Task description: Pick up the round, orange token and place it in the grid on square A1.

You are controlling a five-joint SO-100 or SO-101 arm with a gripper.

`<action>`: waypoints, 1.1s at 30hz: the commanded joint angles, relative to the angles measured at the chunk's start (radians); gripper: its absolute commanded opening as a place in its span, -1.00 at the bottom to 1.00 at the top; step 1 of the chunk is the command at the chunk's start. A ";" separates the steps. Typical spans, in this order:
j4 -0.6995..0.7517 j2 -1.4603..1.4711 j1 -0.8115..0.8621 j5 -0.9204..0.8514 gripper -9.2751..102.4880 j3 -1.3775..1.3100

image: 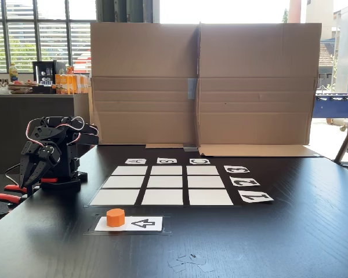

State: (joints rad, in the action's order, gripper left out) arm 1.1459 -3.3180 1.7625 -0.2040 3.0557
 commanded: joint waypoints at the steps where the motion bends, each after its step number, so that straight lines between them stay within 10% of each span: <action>1: -0.023 0.112 0.114 -0.031 -0.57 -0.058; 19: 0.051 0.373 0.109 -0.014 -0.55 -0.318; 33: 0.400 1.091 -0.038 0.037 -0.45 -0.996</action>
State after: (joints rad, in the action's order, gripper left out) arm 1.5079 -2.3086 1.7457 -0.1994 2.1783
